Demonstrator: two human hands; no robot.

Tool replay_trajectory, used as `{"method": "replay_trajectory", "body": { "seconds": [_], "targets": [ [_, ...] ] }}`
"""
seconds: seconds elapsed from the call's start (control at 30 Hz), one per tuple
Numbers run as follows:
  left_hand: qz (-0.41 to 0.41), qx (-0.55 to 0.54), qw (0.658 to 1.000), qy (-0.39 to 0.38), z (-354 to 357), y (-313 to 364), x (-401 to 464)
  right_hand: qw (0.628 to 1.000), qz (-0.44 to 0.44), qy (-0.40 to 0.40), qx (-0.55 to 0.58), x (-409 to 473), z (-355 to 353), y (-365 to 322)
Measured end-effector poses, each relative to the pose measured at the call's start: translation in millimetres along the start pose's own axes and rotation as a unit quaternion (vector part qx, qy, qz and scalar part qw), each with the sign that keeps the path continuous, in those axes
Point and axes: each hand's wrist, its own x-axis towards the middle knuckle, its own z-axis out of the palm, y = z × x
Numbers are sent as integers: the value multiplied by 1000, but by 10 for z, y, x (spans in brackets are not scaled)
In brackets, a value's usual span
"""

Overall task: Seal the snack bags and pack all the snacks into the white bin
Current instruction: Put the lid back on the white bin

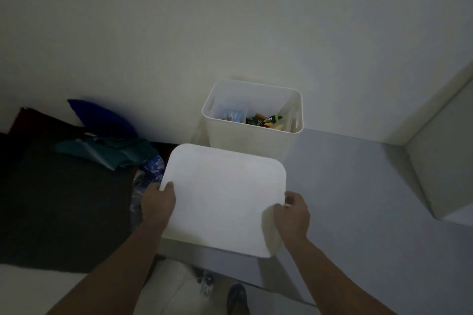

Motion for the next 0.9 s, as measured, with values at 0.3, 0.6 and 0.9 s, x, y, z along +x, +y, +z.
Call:
{"method": "replay_trajectory", "body": {
  "seconds": [0.3,0.6,0.9],
  "targets": [
    [123,-80,989,3,-13,1151,169,992,-68,73,83,562,-341,-1002],
    [172,-46,979,-101,430,2030,646,992,-71,89,44,1384,-479,-1619],
    [164,32,976,-136,956,2454,1123,997,-52,65,4,2105,-269,-1760]
  ]
}}
